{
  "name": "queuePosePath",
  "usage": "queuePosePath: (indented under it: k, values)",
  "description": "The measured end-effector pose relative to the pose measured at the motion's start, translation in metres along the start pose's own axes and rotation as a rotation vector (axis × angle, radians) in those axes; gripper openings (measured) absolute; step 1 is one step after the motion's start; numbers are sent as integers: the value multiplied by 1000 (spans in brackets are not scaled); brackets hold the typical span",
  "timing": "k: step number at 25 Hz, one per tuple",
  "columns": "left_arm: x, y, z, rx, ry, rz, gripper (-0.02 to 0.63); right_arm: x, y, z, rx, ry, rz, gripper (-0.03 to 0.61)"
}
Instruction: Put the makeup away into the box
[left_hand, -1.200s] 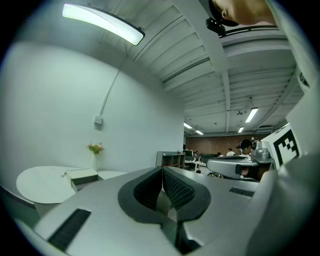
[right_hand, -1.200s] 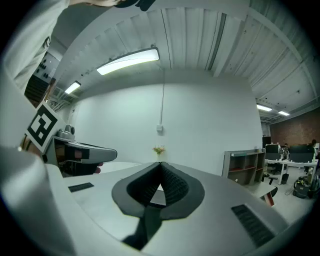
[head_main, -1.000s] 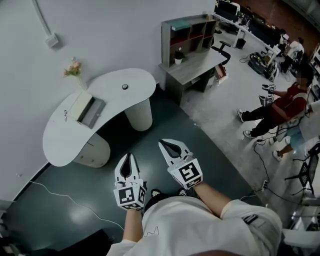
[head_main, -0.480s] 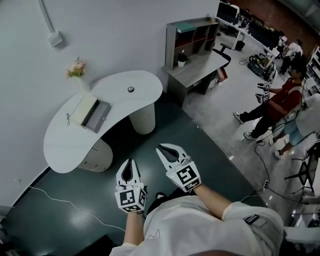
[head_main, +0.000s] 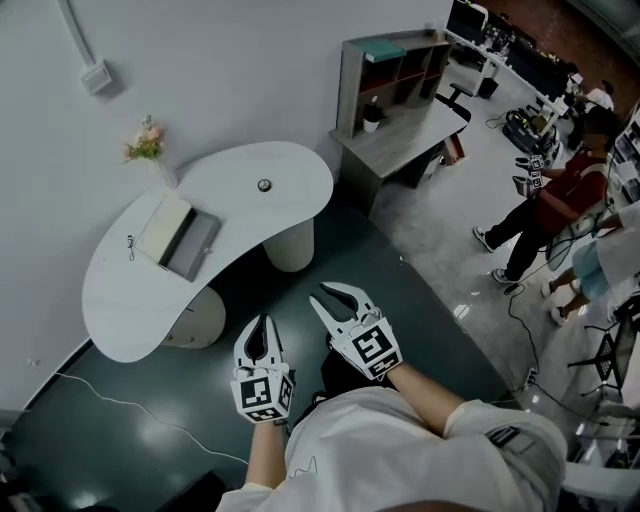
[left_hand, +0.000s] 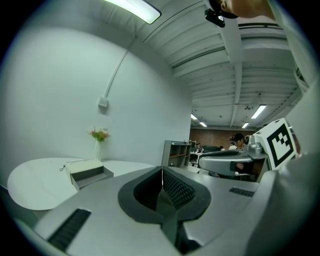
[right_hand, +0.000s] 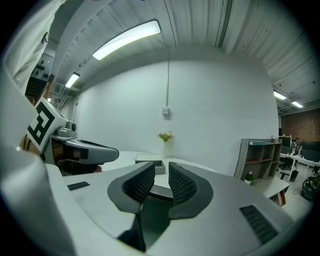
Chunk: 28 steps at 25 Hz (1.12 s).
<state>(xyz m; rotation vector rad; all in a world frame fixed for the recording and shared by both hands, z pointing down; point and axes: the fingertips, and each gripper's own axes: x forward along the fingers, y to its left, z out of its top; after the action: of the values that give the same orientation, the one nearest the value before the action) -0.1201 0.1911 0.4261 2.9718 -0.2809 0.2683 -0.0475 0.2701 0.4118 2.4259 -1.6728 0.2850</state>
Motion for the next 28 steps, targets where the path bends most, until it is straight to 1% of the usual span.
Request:
queuePosePath:
  k: [3,8,11,14,18,22,28]
  values:
    - [38,12,12,12,4,31,21,33,-31,9,-6,-9,28,72]
    - [98,17,33,50,23,78,21,74,-86,25,-4,-14,74,72]
    - [128,17,36,28,39,91,21,92,-111,30,6,-28,92,72]
    - [149,16,30,6,63,110,21,108,-130,24,16,-19,114,72]
    - [164,24,27,10,100,133,21,129,-149,17,47,-1,124,72]
    - [176,44,25,6,129,155,21,156,-157,13,58,16,133,75]
    - [209,81,19,-24,140,144,21,197,-171,5,51,58,102,86]
